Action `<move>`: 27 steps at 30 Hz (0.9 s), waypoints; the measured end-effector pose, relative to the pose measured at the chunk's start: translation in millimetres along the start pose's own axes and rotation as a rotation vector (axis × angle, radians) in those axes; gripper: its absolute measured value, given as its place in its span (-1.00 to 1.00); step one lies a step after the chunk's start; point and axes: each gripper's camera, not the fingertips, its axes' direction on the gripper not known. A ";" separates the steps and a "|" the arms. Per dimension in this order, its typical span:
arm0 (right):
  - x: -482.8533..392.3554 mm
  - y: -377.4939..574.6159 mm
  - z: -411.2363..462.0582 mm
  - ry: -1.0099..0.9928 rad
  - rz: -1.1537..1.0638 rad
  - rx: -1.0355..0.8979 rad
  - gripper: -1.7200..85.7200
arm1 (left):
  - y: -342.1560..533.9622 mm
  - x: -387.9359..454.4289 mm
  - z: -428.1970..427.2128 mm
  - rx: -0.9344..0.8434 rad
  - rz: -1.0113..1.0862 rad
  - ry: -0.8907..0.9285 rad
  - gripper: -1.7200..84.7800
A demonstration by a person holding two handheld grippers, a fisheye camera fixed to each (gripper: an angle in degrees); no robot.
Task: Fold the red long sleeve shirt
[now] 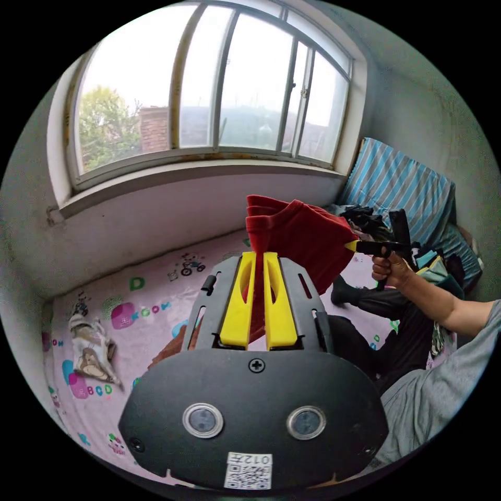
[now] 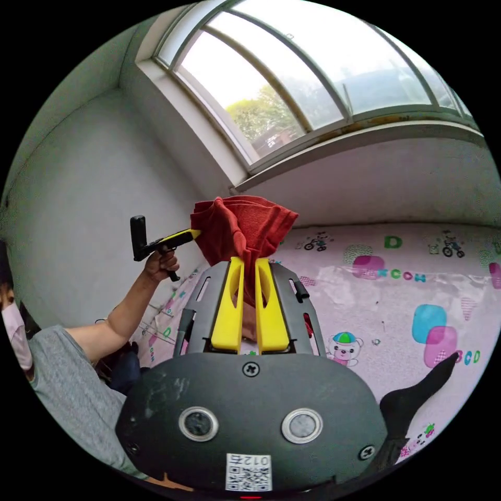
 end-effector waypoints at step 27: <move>-27.4 -43.4 247.1 -0.179 -0.079 -0.418 -0.91 | 202.7 -66.9 -98.2 -0.105 -0.387 -0.106 -0.94</move>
